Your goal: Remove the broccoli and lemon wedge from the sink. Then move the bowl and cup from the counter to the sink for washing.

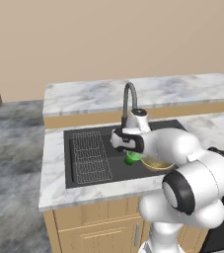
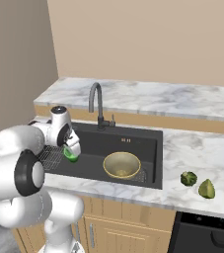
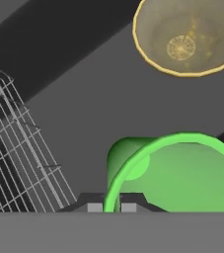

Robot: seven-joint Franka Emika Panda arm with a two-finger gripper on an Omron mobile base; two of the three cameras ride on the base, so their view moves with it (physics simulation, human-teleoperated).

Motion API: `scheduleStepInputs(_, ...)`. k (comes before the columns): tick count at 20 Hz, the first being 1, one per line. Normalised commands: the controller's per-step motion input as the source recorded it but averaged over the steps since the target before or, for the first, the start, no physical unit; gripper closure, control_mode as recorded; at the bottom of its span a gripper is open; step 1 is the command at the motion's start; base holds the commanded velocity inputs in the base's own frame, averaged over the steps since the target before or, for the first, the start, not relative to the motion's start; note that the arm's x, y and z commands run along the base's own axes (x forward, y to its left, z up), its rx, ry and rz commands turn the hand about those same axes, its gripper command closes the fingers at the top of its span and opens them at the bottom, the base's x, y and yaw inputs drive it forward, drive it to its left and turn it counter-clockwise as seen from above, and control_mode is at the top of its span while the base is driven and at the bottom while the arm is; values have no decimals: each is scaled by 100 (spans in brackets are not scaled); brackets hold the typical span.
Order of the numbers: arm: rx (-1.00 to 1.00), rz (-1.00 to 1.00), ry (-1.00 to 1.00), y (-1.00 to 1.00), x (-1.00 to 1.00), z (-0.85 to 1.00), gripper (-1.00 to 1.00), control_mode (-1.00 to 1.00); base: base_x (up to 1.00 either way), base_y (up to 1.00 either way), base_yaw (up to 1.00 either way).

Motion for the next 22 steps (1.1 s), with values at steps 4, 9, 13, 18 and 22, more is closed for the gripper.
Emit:
scheduleStepInputs(4, 0, -6, 4, -6, 14, -19, 100, -100, 0, 0, 0)
scheduleStepInputs(9, 0, -10, 1, -9, 12, -17, 100, -100, 0, 0, 0)
scheduleStepInputs(13, 0, -10, 0, -8, 11, -16, 100, -100, 0, 0, 0)
scheduleStepInputs(18, 1, -10, 0, 0, 11, -22, 100, -100, 0, 0, 0)
scheduleStepInputs(22, 3, -8, 1, 0, 13, -23, 100, -100, 0, 0, 0)
